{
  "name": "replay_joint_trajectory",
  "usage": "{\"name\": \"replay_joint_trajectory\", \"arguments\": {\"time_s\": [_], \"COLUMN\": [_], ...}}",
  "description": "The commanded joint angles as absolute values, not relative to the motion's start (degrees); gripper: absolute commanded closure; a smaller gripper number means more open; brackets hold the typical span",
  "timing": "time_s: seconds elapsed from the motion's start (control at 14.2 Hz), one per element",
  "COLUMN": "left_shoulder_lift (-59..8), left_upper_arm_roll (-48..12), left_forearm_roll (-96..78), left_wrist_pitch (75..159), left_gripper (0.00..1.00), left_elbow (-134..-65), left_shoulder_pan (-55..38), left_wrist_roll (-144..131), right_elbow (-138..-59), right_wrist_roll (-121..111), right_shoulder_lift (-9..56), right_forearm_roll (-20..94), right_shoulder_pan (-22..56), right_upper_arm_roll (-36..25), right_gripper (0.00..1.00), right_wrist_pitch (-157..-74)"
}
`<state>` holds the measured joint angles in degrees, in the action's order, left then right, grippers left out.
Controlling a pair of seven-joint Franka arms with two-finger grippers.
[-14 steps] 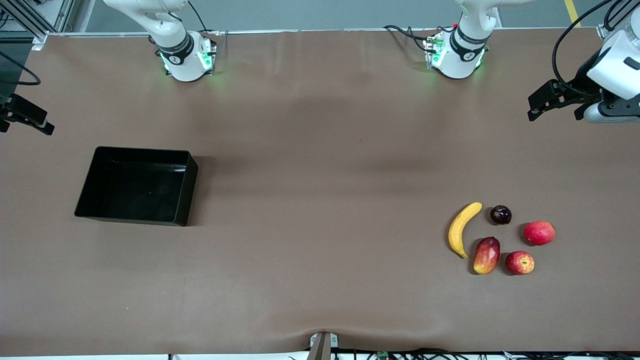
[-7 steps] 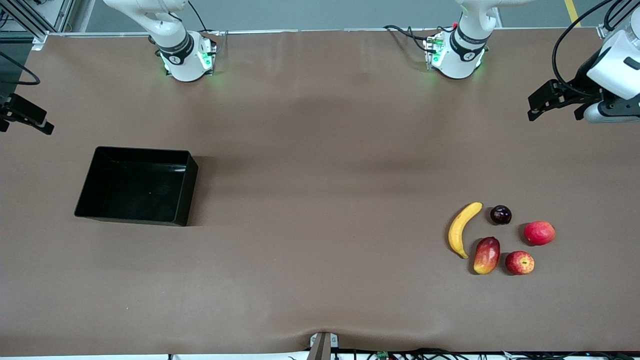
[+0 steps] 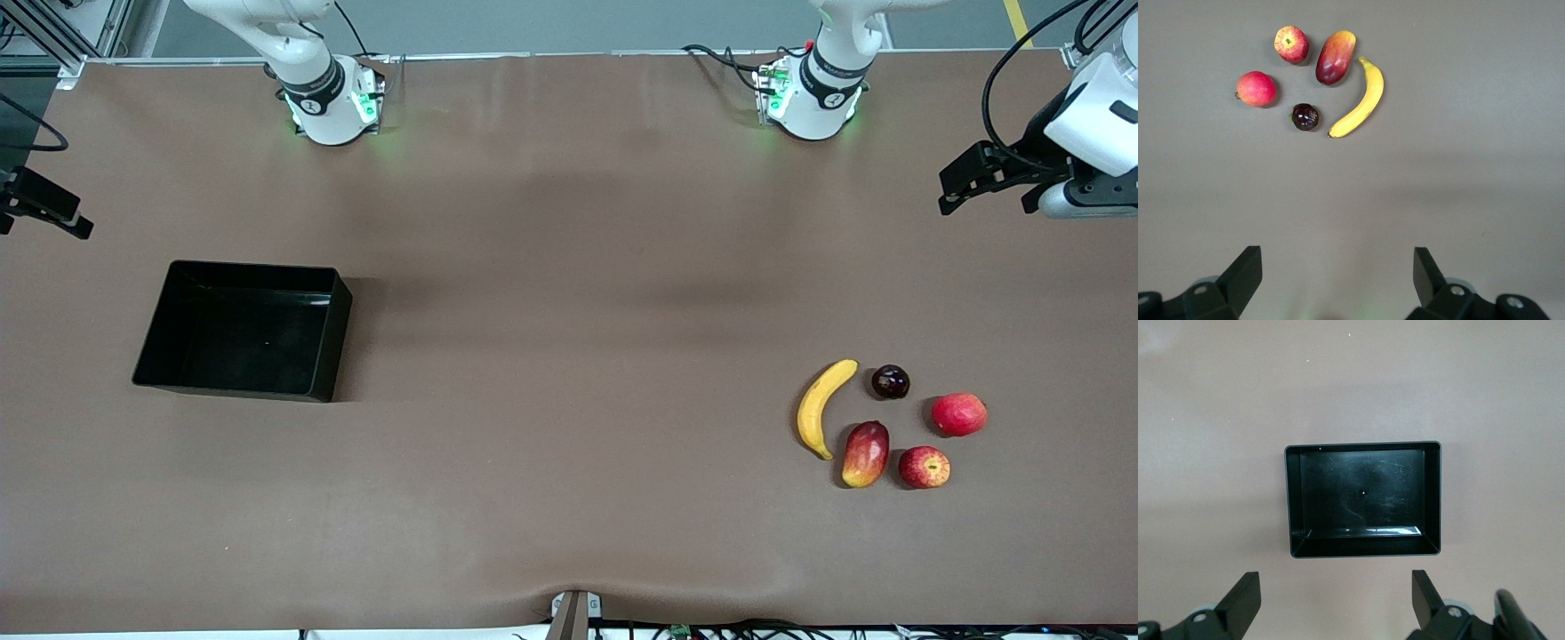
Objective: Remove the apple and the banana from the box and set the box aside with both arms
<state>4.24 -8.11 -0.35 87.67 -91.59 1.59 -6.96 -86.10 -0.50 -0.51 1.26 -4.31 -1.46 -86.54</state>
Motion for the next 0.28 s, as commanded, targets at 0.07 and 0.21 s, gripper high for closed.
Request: {"name": "replay_joint_trajectory", "arguments": {"time_s": [0.07,0.21], "left_shoulder_lift": [5.19,5.19], "left_upper_arm_roll": [-8.26,-8.26], "left_forearm_roll": [-0.70,-0.35], "left_wrist_pitch": [87.19,87.19], "left_gripper": [0.00,0.00], "left_elbow": [-91.58,-91.58], "left_shoulder_pan": [1.76,1.76], "left_wrist_roll": [-6.85,-6.77], "right_elbow": [-86.04,-86.04], "right_wrist_roll": [-1.23,-1.23], "right_shoulder_lift": [-0.79,-0.79], "right_forearm_roll": [1.14,1.14], "right_shoulder_pan": [-5.01,-5.01], "right_upper_arm_roll": [-1.05,-1.05], "right_gripper": [0.00,0.00], "right_wrist_pitch": [-86.22,-86.13]}}
